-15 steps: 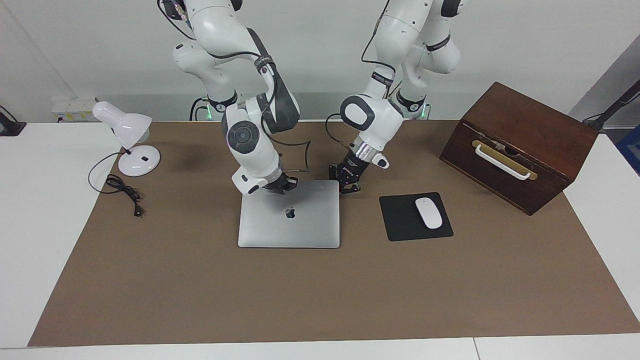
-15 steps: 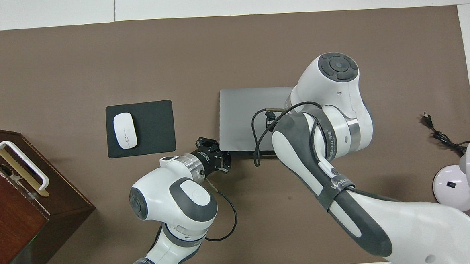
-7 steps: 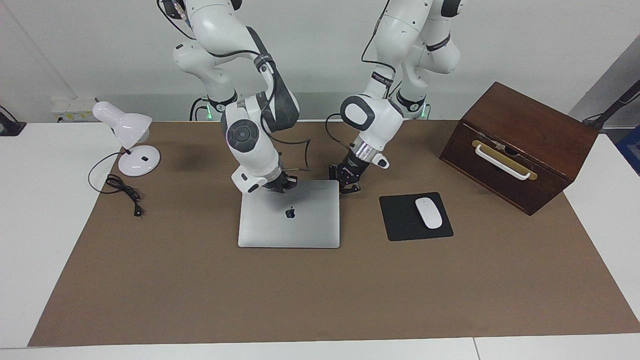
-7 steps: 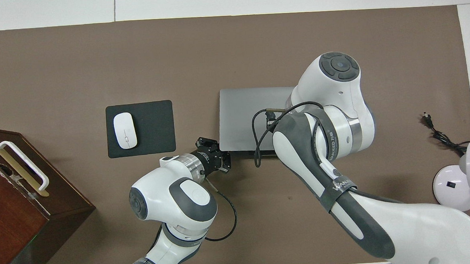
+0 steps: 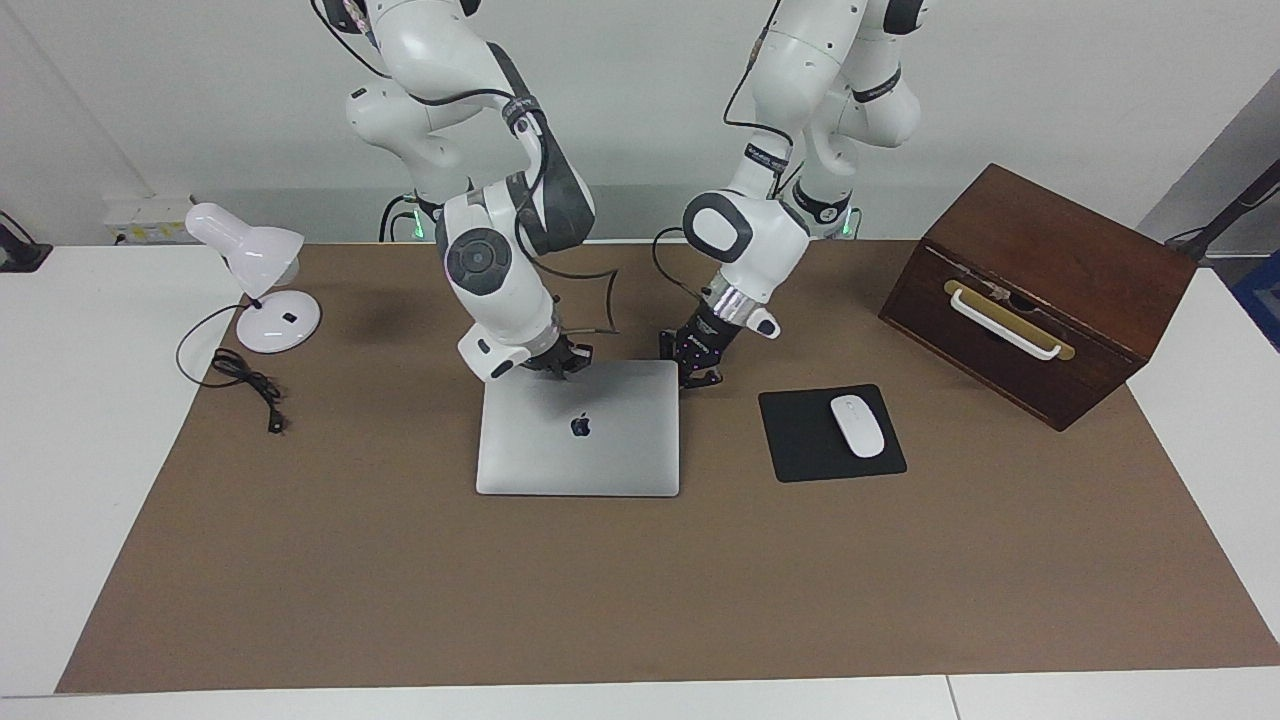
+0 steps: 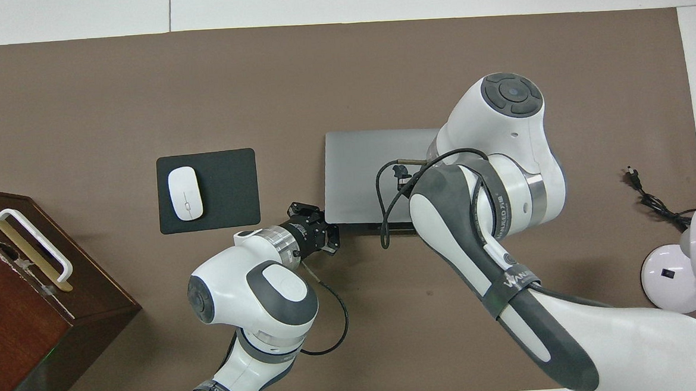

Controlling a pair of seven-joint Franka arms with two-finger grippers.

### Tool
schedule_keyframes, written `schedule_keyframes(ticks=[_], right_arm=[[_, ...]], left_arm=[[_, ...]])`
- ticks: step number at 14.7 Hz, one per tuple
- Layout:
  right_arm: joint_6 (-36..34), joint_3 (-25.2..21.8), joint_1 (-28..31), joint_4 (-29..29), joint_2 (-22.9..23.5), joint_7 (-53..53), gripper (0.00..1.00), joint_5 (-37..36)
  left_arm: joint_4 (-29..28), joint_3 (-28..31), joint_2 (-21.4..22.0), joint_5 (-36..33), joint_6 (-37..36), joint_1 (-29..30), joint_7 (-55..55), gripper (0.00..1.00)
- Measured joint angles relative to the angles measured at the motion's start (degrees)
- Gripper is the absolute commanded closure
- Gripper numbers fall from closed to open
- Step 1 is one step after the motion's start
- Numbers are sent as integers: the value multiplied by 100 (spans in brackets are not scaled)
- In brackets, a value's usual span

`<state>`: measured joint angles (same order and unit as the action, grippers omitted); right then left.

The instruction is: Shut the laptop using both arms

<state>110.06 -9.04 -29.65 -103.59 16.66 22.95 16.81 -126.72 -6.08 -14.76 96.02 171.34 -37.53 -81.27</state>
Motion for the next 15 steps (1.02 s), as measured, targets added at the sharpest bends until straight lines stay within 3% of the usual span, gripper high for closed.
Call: schedule_keyframes(ticks=[12, 15], right_arm=[[-82, -86, 110, 36, -340, 0, 100, -1], [-318, -102, 306, 159, -467, -124, 100, -3]], left_arm=[[34, 62, 110, -9, -263, 650, 219, 100], [87, 98, 218, -37, -268, 784, 740, 100]])
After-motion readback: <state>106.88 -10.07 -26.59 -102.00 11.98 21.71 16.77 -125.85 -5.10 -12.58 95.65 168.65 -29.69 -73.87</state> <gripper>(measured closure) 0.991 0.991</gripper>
